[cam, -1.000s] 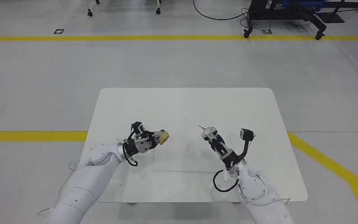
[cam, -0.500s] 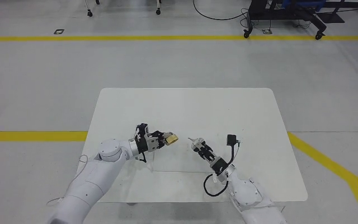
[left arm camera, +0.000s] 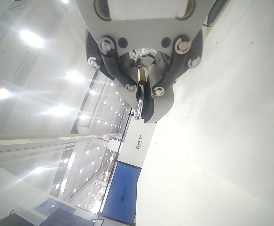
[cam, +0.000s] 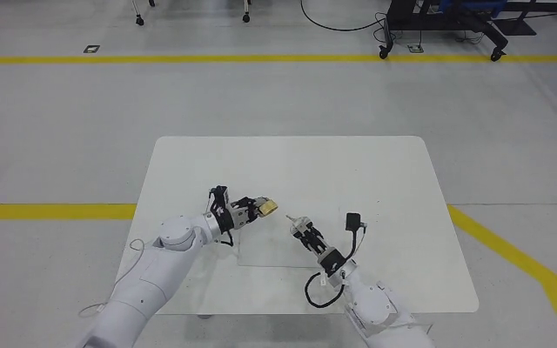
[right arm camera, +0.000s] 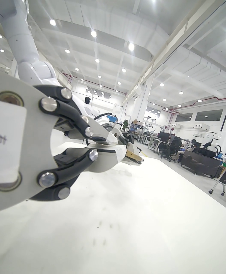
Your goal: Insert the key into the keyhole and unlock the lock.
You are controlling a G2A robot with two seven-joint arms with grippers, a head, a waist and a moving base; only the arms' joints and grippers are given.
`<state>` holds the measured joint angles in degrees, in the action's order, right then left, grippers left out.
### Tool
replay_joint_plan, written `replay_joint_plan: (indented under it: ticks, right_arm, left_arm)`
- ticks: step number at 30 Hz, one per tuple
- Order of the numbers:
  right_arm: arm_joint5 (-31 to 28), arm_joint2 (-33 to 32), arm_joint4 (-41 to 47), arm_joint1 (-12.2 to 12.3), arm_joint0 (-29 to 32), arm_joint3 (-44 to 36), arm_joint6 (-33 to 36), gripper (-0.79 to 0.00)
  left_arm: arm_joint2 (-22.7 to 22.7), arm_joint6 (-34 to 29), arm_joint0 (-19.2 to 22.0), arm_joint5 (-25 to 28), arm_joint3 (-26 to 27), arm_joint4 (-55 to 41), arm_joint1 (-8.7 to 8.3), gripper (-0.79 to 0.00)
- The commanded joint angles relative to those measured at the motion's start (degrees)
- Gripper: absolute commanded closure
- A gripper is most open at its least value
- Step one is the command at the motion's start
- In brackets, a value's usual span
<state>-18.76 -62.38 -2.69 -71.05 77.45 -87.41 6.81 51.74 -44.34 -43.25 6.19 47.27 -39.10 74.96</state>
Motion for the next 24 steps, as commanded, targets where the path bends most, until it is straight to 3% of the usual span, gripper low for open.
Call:
replay_joint_plan:
  ticks: [1, 10, 16, 24]
  right_arm:
    - [-0.93, -0.39, 1.59, -0.01, -0.08, 0.19, 1.13, 0.0]
    - [-0.93, -0.39, 1.59, -0.01, -0.08, 0.19, 1.13, 0.0]
    - [3.84, 1.8, -1.27, -0.78, -0.84, -0.51, -2.21, 0.0]
    - [5.12, 2.1, 0.97, -1.52, -1.76, 1.3, -2.64, 0.0]
  left_arm:
    - [0.45, -0.08, -0.1, 0.15, 0.2, -0.83, 0.03, 0.0]
    - [0.44, 0.35, -0.19, 0.19, 0.29, -0.51, 0.02, 0.0]
    - [-0.09, 8.36, -2.41, -0.95, 5.11, 6.86, -0.22, 0.0]
    - [-0.54, 11.16, -3.75, -2.71, 9.57, 9.67, 0.21, 0.0]
